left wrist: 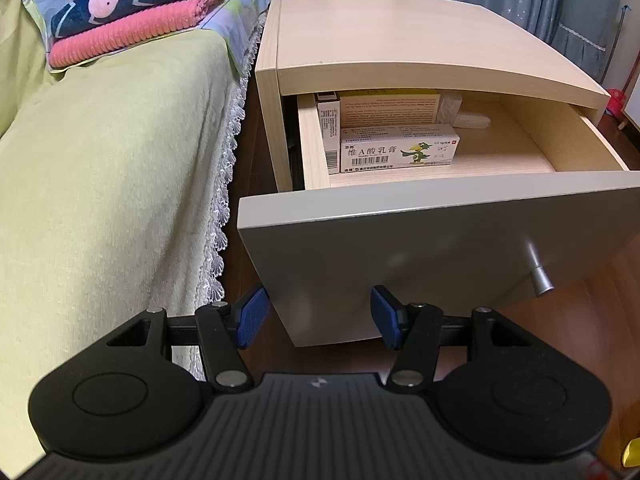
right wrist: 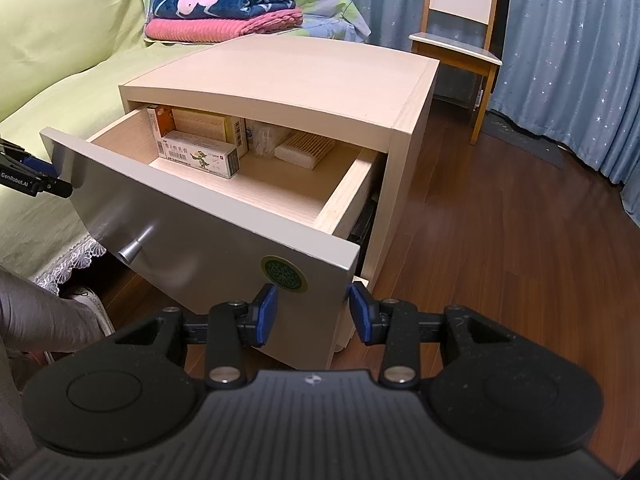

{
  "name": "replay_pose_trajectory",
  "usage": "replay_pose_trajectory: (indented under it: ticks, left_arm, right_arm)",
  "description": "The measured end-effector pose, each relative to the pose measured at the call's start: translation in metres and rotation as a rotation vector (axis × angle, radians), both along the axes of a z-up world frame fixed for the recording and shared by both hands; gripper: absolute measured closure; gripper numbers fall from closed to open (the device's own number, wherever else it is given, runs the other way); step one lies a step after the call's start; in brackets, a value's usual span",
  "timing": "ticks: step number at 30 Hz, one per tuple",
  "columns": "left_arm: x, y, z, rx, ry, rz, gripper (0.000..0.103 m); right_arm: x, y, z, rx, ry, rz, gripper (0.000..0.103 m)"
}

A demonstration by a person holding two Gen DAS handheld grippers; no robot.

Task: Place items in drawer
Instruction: 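Push the drawer front inward with both grippers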

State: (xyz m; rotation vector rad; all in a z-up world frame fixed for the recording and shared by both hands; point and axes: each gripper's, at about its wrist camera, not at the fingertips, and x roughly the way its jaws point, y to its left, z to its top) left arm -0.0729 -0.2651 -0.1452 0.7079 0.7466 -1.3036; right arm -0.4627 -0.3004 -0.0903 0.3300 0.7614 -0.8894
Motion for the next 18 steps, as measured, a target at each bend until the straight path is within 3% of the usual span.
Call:
replay_pose_trajectory:
  ticks: [18]
  left_arm:
    - [-0.0012,-0.0016,-0.0017,-0.008,-0.007,0.014,0.043]
  right_arm:
    - [-0.0002,-0.0067,-0.002,-0.009,-0.029,-0.043,0.067]
